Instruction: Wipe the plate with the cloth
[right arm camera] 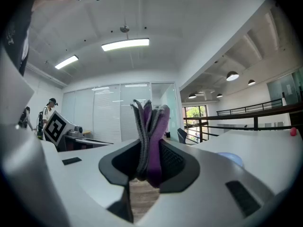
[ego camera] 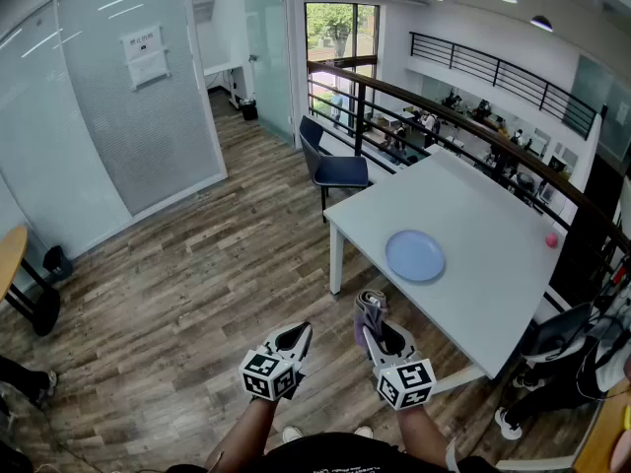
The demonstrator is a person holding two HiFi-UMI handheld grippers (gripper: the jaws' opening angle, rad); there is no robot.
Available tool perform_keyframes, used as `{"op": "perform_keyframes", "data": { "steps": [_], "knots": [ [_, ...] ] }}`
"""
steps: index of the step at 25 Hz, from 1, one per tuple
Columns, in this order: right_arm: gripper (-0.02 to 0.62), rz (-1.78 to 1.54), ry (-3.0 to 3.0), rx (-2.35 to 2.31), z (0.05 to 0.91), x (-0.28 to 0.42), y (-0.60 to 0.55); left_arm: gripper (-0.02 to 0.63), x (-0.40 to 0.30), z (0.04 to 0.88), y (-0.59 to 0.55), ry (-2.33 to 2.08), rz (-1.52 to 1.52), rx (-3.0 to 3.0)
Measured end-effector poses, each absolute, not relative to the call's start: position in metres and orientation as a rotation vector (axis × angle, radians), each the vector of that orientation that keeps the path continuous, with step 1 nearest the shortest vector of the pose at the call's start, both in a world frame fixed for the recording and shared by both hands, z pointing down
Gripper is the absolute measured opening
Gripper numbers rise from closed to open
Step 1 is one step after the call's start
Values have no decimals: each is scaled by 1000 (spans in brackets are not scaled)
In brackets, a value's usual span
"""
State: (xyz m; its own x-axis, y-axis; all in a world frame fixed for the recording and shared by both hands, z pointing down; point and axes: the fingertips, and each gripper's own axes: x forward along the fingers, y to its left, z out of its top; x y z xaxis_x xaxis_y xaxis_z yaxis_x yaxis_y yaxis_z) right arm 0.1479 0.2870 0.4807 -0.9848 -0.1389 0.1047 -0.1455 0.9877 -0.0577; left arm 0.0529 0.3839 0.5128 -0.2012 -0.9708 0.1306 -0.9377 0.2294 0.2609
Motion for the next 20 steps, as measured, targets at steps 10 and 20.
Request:
{"op": "perform_keyframes", "data": {
  "steps": [10, 20],
  "knots": [
    [113, 104, -3012, 228, 495, 142, 308, 3, 53, 523, 401, -2191, -165, 1814],
    [115, 141, -3005, 197, 503, 128, 344, 3, 42, 528, 433, -2172, -176, 1827]
  ]
}}
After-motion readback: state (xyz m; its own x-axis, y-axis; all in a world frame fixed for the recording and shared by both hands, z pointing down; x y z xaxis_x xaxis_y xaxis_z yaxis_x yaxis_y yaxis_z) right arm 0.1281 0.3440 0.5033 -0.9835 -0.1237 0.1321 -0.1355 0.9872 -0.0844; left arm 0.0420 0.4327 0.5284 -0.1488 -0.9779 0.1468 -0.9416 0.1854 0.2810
